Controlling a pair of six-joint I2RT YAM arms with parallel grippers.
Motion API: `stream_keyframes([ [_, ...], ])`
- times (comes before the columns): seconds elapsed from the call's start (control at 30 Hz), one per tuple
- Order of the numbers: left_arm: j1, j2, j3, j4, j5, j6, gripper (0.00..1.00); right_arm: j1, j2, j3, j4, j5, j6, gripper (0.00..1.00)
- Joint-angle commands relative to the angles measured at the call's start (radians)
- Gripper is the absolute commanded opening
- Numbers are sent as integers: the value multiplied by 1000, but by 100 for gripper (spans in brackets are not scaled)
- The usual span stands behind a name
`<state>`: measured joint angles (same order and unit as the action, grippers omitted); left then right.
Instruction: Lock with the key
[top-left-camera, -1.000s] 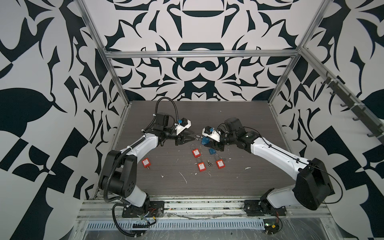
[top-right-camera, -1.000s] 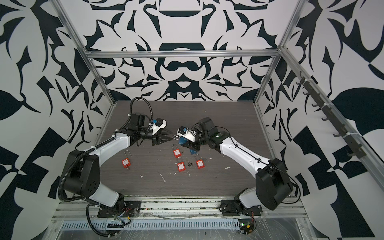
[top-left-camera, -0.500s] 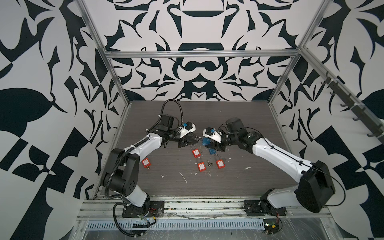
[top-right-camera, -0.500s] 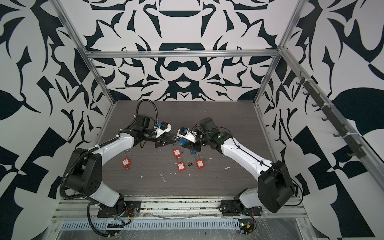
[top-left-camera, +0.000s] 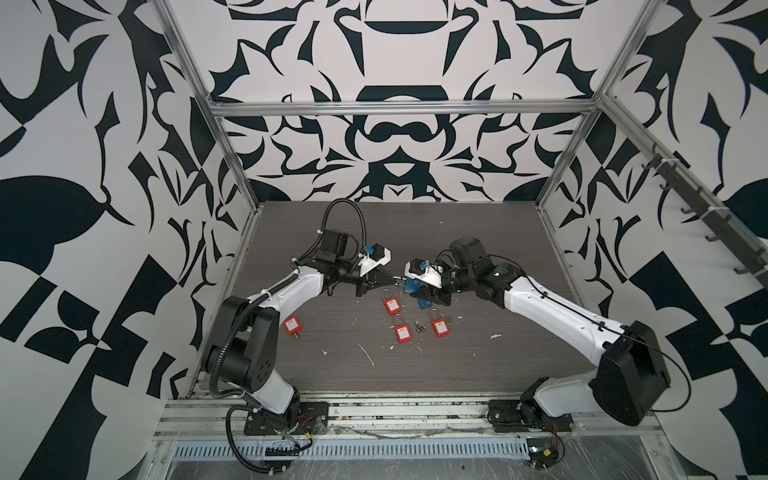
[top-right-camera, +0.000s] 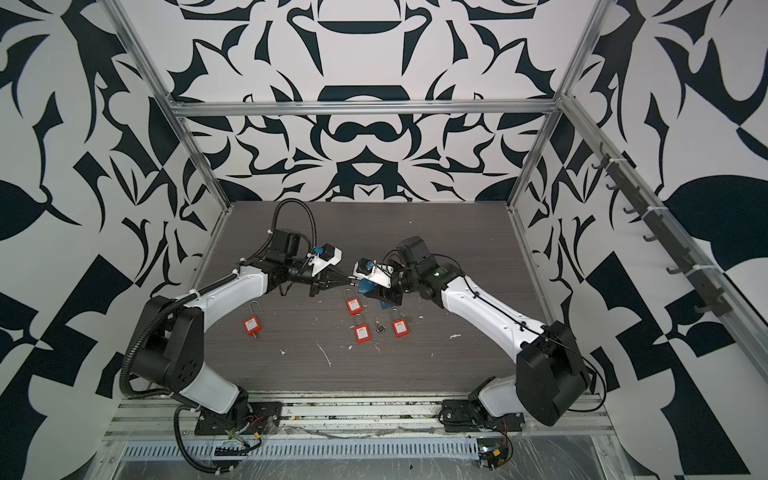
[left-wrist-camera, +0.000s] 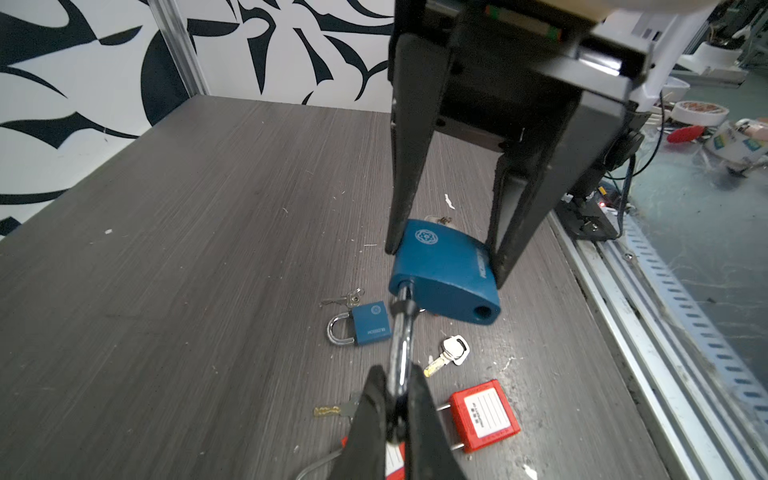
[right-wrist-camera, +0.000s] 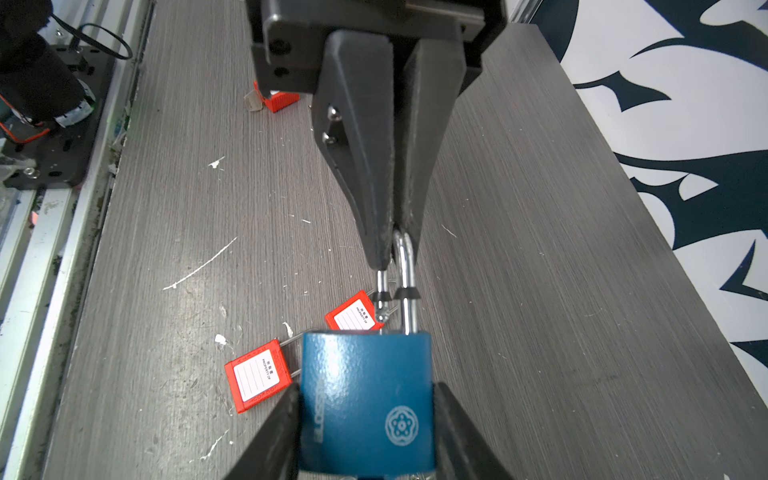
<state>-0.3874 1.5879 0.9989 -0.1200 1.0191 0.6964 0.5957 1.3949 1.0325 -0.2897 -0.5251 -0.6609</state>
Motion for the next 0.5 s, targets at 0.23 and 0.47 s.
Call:
stream_keyframes([
  [0.23, -12, -78, -18, 18, 87, -54, 0, 14, -59, 78, -93, 18, -43, 87],
  [0.47, -41, -153, -96, 159, 63, -115, 0, -1, -71, 176, -289, -2, -33, 84],
])
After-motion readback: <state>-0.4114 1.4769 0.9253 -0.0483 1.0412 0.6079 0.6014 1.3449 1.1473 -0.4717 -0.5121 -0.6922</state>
